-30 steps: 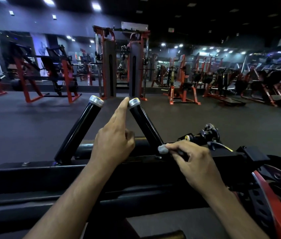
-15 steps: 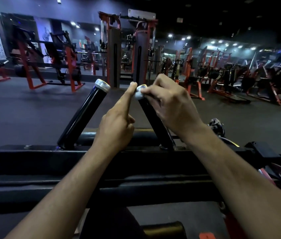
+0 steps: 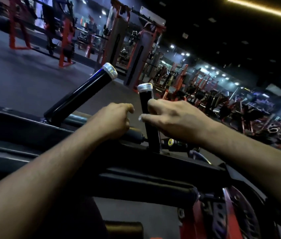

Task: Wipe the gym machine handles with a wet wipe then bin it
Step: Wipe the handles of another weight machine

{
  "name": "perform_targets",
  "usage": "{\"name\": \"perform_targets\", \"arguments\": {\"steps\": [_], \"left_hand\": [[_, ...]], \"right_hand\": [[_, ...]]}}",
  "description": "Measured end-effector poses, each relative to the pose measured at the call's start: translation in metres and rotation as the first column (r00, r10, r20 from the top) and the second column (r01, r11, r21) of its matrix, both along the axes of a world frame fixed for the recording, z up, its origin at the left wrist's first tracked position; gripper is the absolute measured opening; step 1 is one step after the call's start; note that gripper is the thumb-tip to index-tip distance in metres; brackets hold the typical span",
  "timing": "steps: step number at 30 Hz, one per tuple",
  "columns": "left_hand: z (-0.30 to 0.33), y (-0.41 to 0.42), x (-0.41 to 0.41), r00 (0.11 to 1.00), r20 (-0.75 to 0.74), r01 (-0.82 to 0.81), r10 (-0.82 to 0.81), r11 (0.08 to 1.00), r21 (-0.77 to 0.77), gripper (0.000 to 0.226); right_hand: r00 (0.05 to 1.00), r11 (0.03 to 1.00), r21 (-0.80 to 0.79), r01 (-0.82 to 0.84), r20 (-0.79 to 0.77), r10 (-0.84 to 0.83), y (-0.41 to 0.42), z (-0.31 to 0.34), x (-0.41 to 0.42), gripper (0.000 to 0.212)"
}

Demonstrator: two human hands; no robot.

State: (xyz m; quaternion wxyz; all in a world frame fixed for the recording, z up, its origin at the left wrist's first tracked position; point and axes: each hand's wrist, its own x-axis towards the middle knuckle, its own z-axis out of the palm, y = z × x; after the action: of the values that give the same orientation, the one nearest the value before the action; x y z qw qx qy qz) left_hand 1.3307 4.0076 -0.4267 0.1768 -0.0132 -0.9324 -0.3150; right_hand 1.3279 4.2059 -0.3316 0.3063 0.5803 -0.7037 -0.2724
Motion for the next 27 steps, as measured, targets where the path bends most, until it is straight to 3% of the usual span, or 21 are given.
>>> {"name": "perform_targets", "arguments": {"steps": [4, 8, 17, 21, 27], "left_hand": [[0.001, 0.002, 0.001, 1.0, 0.019, -0.023, 0.023, 1.0, -0.001, 0.049], [0.003, 0.0, 0.0, 0.999, 0.027, -0.028, 0.028, 1.0, -0.004, 0.036], [0.007, -0.001, 0.006, 0.998, 0.058, 0.02, -0.02, 1.0, 0.006, 0.025], [0.007, -0.001, 0.007, 0.999, 0.053, 0.01, -0.009, 1.0, -0.009, 0.03], [0.012, 0.005, 0.012, 0.996, 0.094, 0.012, 0.006, 0.981, -0.193, 0.033]], "right_hand": [[0.986, 0.998, -0.034, 0.049, -0.16, -0.054, -0.036, 0.027, -0.005, 0.013], [0.98, 0.992, -0.068, 0.107, -0.162, -0.117, -0.051, 0.025, -0.003, 0.014], [0.985, 0.984, 0.05, 0.171, 0.01, -0.172, -0.021, -0.015, 0.023, 0.022], [0.969, 0.969, 0.1, 0.226, 0.079, -0.235, -0.007, -0.032, 0.027, 0.013], [0.974, 0.929, 0.336, 0.156, 0.105, -0.201, 0.002, -0.029, 0.034, 0.04]]}}
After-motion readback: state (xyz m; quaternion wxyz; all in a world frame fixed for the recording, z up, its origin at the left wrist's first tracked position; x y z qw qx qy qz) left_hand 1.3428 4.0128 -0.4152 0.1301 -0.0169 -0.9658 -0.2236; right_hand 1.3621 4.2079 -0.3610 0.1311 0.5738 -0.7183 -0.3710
